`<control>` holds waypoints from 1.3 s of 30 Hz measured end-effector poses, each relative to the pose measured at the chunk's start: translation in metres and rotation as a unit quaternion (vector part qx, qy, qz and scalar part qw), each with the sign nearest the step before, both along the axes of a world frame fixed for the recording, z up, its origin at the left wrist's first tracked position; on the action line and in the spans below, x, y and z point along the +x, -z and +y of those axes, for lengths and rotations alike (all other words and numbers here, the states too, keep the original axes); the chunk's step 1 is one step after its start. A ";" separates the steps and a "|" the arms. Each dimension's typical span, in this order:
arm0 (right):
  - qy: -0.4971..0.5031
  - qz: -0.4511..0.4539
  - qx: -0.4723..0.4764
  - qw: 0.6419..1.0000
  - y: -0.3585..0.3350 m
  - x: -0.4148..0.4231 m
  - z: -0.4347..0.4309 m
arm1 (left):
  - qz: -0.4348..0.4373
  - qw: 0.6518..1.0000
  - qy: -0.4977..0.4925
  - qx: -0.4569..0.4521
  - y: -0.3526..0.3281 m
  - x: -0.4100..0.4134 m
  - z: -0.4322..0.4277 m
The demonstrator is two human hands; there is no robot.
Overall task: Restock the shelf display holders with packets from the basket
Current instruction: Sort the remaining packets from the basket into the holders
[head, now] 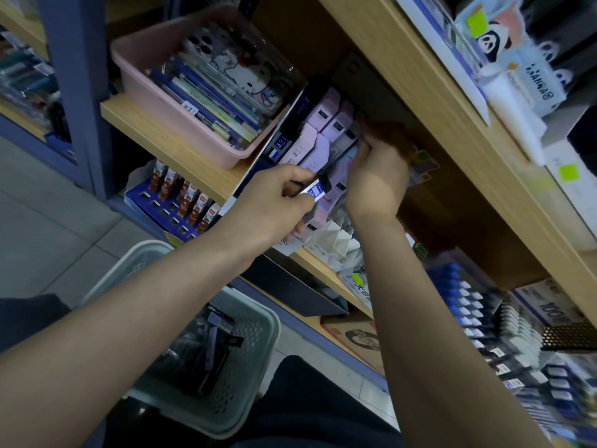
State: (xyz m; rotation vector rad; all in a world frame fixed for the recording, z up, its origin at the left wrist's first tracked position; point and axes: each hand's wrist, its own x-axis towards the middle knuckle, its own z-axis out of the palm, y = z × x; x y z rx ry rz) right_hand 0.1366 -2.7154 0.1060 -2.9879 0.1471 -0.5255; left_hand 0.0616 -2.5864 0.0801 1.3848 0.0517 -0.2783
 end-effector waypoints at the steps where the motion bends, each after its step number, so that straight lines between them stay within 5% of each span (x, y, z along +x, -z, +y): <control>1: -0.021 -0.026 0.016 0.999 0.003 -0.004 -0.002 | -0.009 1.000 0.003 0.011 0.002 0.000 0.000; 5: -0.050 -0.091 0.177 0.979 0.004 -0.030 -0.003 | -0.045 0.998 0.008 0.049 0.005 -0.002 0.000; 8: -0.074 0.045 0.302 0.949 0.001 -0.063 -0.005 | -0.060 0.997 0.019 0.049 0.004 -0.005 -0.004; 11: -0.089 0.172 0.442 0.876 0.004 -0.090 -0.008 | -0.060 0.995 0.038 0.074 0.005 -0.007 -0.008; 14: -0.078 0.159 0.549 0.817 0.008 -0.106 -0.015 | -0.117 0.978 0.054 0.162 0.007 -0.013 -0.011; 16: -0.069 0.119 0.566 0.812 0.011 -0.113 -0.021 | -0.206 0.945 0.043 0.251 0.009 -0.019 -0.010; 22: -0.029 -0.021 0.551 0.834 0.007 -0.113 -0.036 | -0.340 0.833 0.008 0.437 0.032 -0.011 0.008; 28: -0.086 -0.003 0.411 0.908 0.003 -0.099 -0.033 | -0.374 0.766 0.071 0.518 0.067 -0.015 0.022; 33: -0.146 0.009 0.217 0.965 0.006 -0.085 -0.018 | -0.377 0.771 0.073 0.507 0.073 -0.017 0.025; 39: -0.149 0.073 0.132 0.977 0.016 -0.068 -0.002 | -0.370 0.780 0.070 0.500 0.071 -0.021 0.026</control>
